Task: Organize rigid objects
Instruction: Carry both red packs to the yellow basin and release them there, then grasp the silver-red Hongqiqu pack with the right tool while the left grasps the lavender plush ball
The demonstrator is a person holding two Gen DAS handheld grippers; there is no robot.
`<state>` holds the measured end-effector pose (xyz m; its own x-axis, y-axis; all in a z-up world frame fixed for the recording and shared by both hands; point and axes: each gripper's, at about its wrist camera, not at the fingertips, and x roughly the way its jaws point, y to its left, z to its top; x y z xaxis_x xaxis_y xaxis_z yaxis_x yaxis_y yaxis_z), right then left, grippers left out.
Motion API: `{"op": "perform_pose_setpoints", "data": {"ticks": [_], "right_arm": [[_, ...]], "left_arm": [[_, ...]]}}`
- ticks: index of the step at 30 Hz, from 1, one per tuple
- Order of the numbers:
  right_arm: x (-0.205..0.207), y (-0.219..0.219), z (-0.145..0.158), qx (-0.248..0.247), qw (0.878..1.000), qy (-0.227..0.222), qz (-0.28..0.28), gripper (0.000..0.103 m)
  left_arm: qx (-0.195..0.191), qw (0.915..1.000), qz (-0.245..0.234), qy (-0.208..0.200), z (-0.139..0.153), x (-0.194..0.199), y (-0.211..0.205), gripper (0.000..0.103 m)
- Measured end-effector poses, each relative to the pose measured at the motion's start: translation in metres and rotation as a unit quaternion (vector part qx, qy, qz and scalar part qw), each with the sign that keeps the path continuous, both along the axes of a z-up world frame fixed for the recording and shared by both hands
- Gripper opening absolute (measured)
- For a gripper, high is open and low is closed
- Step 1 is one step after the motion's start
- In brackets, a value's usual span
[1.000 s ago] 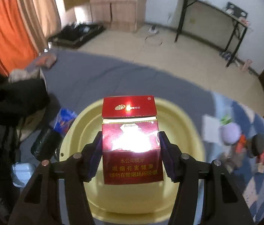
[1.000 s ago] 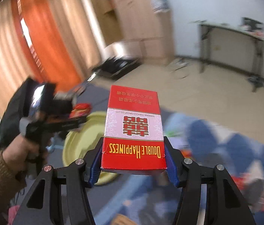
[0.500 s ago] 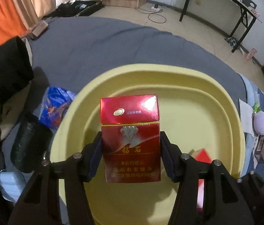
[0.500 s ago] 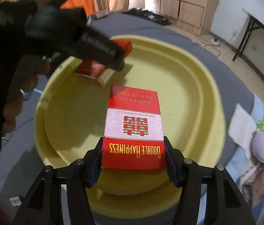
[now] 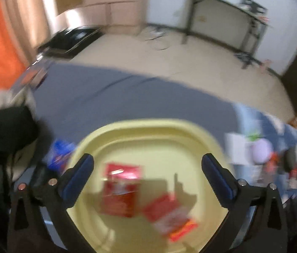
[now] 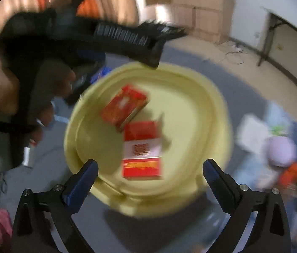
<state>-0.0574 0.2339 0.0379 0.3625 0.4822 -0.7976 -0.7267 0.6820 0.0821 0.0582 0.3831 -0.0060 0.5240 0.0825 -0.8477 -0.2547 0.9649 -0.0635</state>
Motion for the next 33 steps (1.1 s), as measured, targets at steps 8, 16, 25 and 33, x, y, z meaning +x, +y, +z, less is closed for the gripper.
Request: {"op": "perform_pose_setpoints", "data": {"ticks": [8,16,25,33], "right_arm": [[0.020,-0.231,0.090,0.024,0.984,-0.047,-0.171,0.103],[0.024,-0.435,0.030,-0.018,0.935,-0.036,-0.353,0.103],[0.075,-0.482,-0.023,0.019,0.915,0.013,-0.404,0.103],[0.114,-0.479,-0.065,-0.027,0.912,0.026,-0.408,0.067]], "left_arm": [[-0.067,0.9944,-0.078,0.023,0.014,0.048,-0.144,0.103],[-0.043,0.9915,-0.068,0.102,-0.046,0.098,-0.206,0.103],[-0.061,0.9922,-0.008,0.108,-0.081,0.117,-0.193,0.101],[-0.096,0.9914,-0.007,0.089,-0.083,0.119,-0.199,0.056]]}}
